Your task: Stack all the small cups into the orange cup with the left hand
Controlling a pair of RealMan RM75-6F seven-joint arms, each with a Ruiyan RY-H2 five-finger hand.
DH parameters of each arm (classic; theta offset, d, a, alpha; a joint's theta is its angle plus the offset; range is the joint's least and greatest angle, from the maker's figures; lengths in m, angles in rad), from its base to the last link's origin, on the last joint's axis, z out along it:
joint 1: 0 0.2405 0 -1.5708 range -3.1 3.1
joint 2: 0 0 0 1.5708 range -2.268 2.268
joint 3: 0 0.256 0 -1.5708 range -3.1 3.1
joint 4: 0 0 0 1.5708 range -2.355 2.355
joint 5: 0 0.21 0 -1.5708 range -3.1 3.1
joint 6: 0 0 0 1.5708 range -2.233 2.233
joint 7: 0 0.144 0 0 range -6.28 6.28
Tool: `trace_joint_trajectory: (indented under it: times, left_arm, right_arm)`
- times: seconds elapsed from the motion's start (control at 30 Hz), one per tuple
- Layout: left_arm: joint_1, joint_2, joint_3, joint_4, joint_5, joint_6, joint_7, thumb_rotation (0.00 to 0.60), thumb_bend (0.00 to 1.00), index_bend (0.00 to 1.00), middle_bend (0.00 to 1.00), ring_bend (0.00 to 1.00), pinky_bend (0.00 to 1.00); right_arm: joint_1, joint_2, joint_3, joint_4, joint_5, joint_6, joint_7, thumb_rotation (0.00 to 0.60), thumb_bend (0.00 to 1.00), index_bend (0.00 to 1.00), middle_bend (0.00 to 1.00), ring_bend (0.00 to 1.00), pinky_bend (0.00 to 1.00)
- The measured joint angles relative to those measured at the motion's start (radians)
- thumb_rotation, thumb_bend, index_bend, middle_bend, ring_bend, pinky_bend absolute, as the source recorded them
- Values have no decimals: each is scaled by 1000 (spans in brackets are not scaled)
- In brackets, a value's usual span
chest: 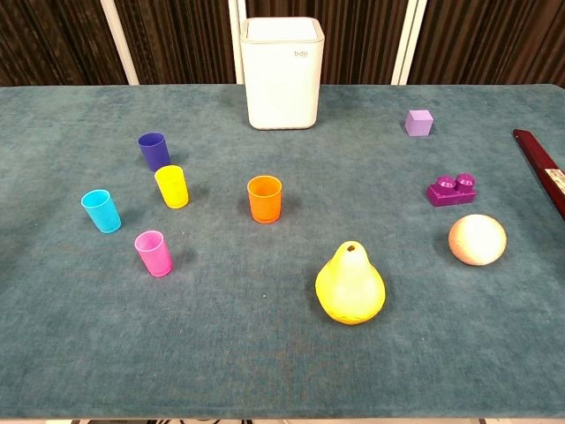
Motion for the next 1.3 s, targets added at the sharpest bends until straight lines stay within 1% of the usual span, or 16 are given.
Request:
trace_joint_trajectory:
  times: [0.3, 0.47, 0.67, 0.97, 1.07, 1.17, 1.3]
  left_arm:
    - [4, -2, 7, -10, 13, 9, 8, 600, 314, 191, 78, 0, 0]
    - [6, -1, 8, -12, 17, 13, 8, 600, 313, 168, 76, 0, 0]
    - [2, 1, 8, -9, 10, -2, 3, 600, 310, 163, 76, 0, 0]
    - [-3, 8, 8, -3, 7, -16, 4, 600, 251, 159, 66, 0, 0]
    - [-23, 8, 8, 7, 11, -44, 24, 600, 242, 149, 65, 0, 0]
    - [-60, 11, 4, 15, 15, -96, 61, 600, 243, 138, 65, 0, 0]
    - [-151, 18, -26, 12, 8, -197, 130, 600, 238, 133, 66, 0, 0]
  right_arm:
    - [-4, 6, -2, -3, -4, 5, 12, 600, 430, 59, 0, 64, 0]
    - [-6, 10, -2, -6, -8, 13, 14, 600, 430, 59, 0, 64, 0]
    - [-12, 20, 3, -10, 3, 18, 20, 600, 430, 59, 0, 63, 0]
    - [-10, 24, -2, -10, 0, 10, 27, 600, 430, 59, 0, 64, 0]
    - [-10, 26, -2, -9, 4, 6, 32, 600, 431, 59, 0, 64, 0]
    - [-10, 30, -2, -9, 6, 4, 32, 600, 430, 59, 0, 64, 0]
    - [-10, 33, 0, -10, 11, 4, 31, 600, 430, 59, 0, 63, 0]
